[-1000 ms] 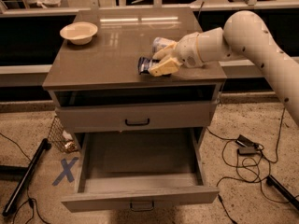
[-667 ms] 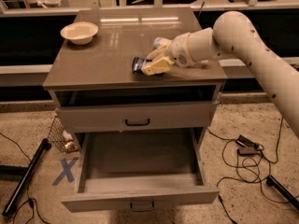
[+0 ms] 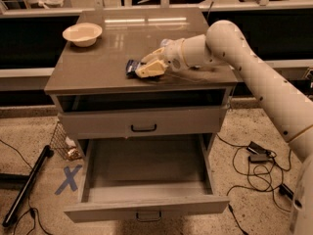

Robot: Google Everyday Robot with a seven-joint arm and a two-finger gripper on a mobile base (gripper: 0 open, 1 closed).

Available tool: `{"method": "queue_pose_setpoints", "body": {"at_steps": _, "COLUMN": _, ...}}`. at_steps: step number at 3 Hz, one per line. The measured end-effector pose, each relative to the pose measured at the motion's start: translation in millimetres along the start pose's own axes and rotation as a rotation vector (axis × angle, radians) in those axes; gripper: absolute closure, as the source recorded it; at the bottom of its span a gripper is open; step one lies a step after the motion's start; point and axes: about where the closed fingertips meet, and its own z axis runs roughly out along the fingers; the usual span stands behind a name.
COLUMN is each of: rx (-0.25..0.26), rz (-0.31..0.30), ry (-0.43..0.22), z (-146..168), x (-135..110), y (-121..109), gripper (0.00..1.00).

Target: Pick rxbar blueberry from middle drawer and place on counter

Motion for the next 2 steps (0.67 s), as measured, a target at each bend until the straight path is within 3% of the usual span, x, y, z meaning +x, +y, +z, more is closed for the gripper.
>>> {"method": "queue_pose_setpoints", "body": {"at_steps": 2, "rx": -0.008, "rz": 0.000, "ry": 0.001, "z": 4.6, "x": 0.1, "y": 2.7, "gripper": 0.29}}
